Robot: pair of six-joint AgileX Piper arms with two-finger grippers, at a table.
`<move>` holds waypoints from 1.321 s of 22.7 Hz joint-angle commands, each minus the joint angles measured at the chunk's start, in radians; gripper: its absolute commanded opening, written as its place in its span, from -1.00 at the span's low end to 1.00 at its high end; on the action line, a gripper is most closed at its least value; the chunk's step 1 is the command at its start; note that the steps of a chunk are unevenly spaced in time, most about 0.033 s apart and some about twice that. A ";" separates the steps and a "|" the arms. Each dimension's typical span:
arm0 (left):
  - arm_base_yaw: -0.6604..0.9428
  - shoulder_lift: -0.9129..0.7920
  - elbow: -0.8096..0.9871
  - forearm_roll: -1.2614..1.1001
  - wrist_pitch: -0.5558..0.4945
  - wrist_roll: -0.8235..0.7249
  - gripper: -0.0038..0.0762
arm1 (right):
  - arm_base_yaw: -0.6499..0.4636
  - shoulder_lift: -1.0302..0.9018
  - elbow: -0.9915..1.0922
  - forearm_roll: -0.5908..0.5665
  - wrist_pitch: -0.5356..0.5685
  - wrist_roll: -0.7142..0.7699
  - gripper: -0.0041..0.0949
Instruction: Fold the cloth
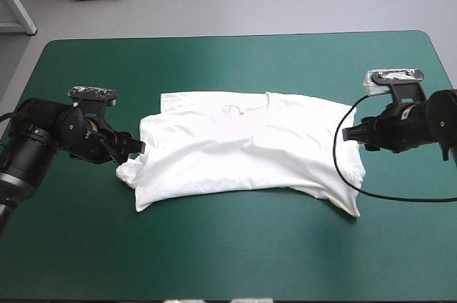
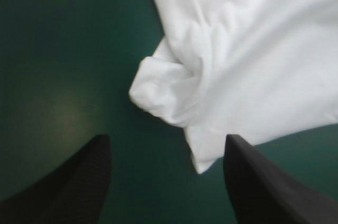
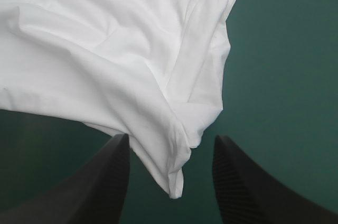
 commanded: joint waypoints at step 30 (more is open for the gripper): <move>0.218 0.372 0.224 -0.140 -0.292 0.074 -0.74 | -0.002 -0.026 -0.028 -0.008 0.001 0.000 -0.08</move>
